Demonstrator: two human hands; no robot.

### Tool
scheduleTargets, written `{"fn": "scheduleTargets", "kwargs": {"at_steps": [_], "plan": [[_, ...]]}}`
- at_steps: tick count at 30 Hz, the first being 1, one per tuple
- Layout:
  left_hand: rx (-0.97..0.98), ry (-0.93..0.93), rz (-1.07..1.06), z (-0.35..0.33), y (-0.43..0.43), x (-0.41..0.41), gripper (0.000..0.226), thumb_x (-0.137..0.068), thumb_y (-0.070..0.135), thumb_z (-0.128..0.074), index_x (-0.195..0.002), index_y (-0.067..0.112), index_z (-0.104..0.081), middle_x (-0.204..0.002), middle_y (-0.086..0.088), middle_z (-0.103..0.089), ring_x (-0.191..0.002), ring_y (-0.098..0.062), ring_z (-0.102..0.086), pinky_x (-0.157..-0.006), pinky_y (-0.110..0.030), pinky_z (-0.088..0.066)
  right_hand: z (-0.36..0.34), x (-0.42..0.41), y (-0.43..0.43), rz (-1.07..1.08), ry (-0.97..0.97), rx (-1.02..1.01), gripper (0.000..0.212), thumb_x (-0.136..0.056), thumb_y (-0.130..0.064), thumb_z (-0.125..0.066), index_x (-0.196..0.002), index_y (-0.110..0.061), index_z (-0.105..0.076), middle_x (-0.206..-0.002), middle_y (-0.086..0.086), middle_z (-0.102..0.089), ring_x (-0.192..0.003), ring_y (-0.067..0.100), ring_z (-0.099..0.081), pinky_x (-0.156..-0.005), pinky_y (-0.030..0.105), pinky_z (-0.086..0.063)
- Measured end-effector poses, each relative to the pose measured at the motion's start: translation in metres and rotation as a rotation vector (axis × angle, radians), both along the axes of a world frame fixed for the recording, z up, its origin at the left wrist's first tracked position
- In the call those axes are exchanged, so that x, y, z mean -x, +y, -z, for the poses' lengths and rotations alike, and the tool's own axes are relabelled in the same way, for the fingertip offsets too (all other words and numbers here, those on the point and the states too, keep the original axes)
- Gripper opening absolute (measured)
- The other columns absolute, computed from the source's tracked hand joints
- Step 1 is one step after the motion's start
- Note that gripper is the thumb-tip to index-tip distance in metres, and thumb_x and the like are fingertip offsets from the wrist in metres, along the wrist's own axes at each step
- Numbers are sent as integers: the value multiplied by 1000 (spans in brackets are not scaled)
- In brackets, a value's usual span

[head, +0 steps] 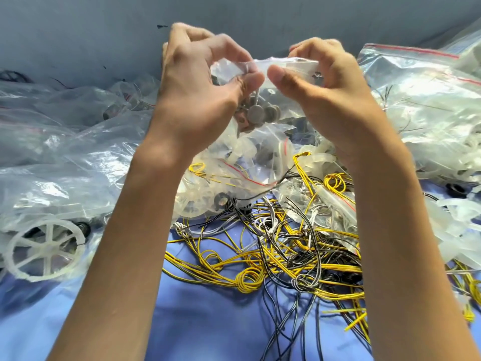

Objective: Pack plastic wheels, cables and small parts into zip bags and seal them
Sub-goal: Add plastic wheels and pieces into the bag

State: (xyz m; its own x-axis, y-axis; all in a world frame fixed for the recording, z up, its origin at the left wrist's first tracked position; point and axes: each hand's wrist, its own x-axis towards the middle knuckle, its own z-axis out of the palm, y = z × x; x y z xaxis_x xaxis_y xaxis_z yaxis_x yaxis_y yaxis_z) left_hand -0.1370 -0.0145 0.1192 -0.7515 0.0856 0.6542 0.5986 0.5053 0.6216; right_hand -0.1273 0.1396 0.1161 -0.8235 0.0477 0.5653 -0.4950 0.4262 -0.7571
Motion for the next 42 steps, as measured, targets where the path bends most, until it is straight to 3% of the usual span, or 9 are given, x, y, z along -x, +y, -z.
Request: {"fn": "scheduleTargets", "kwargs": {"at_steps": [4,9,13,17,21,26,32,39,42], "plan": [[-41,-1,60,-4,2,-2,12,-83,37,-69,-85,29,-60,-112,7,-59,-104,-3,-56,-92,-27,-48,-5,-2,-6,-72,53,46,22,-83,-35,-56,-93,-17,-51,-122,4,-51,-91,5,-51,-80,18,-39],[-107,-11,201,-8,7,-9,16,-87,37,-63,-80,26,-53,-73,12,-59,-69,-5,-57,-71,-24,-46,-7,-5,-11,-48,97,108,21,-87,-36,-51,-88,-16,-44,-86,15,-57,-70,23,-52,-63,46,-52],[-145,-80,330,-8,8,-13,21,-83,37,-66,-89,23,-50,-80,6,-63,-71,-3,-60,-69,-21,-49,-6,-7,-12,-30,148,208,17,-96,-29,-44,-83,-20,-39,-71,-1,-48,-59,6,-50,-49,19,-47],[-119,-203,462,-5,8,-14,40,-72,33,-74,-99,18,-49,-85,6,-68,-82,-7,-67,-79,-29,-55,-5,-5,-13,45,180,140,17,-93,-36,-39,-83,-22,-36,-72,0,-51,-66,27,-55,-68,47,-49],[-108,-216,517,-4,6,-15,46,-65,30,-81,-97,19,-51,-76,15,-70,-78,-1,-67,-69,-15,-49,-3,-3,-12,83,217,171,18,-94,-35,-40,-82,-22,-35,-60,-15,-45,-59,6,-47,-64,36,-46],[-66,-226,444,-3,2,-11,45,-66,24,-82,-101,21,-54,-83,4,-72,-76,-11,-70,-69,-30,-58,-5,-4,-13,28,153,156,19,-91,-40,-41,-86,-23,-35,-65,-9,-47,-62,12,-48,-64,45,-46],[-81,-184,336,-4,-3,-11,44,-68,19,-78,-106,17,-56,-90,-6,-72,-79,-20,-72,-70,-40,-60,-8,-11,-1,-326,19,131,21,-86,-18,-62,-99,-14,-46,-86,0,-62,-75,10,-61,-67,28,-53],[-1,-151,185,-6,-9,-8,50,-68,40,-81,-107,18,-58,-97,0,-71,-89,-15,-70,-82,-40,-56,-11,-16,3,-218,-40,-76,22,-81,-20,-73,-94,-25,-57,-86,-5,-70,-74,11,-71,-55,23,-52],[158,-132,46,-3,-12,-3,49,-68,52,-77,-105,25,-61,-108,6,-63,-105,-9,-58,-92,-31,-47,-8,-12,3,-141,-58,-99,19,-83,-20,-72,-93,-13,-56,-80,2,-72,-62,16,-71,-50,27,-52]]}}
